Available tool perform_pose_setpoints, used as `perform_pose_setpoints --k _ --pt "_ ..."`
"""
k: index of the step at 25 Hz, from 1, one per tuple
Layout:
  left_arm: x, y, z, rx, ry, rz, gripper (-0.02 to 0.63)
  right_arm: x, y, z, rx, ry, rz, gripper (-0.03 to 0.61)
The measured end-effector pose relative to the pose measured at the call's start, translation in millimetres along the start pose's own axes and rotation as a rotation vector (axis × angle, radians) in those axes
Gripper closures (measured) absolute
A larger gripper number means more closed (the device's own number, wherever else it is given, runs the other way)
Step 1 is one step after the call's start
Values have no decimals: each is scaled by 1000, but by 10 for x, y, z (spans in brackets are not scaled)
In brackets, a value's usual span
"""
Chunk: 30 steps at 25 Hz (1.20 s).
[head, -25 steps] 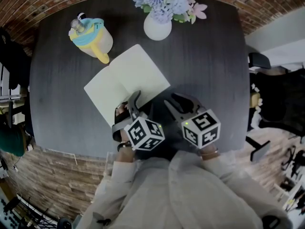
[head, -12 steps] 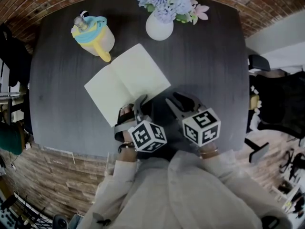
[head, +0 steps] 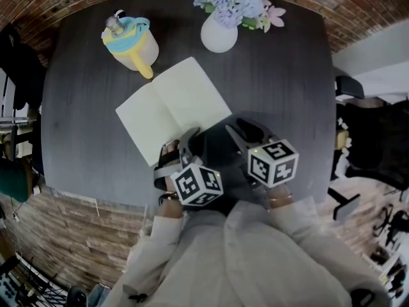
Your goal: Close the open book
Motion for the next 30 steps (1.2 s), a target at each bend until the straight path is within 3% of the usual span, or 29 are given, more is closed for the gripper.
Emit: perform_pose_setpoints --k 12,21,22,24,30 --pt "-8 -20 -151 -12 -71 -91 561 -132 64 106 -143 -13 255 413" --pt "53 -107 -220 -7 -97 -166 568 -197 164 96 -249 23 338 435" --pt "65 -118 -222 -7 -96 -175 569 -208 168 79 -254 22 337 480" --pt "75 -135 -216 -4 -97 -196 572 -236 188 52 -269 14 324 510" --pt "53 -160 -259 -5 -147 -347 591 -308 281 -35 -293 -21 234 537"
Point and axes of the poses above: the fingertips, and each gripper's own axes: z forward along the fingers, y to its left, x out of its underside, the point moved 1 cm from there along -z, backward along the fingers, and after that the axes turned 9 degrees about x, right-handed, at the moved point
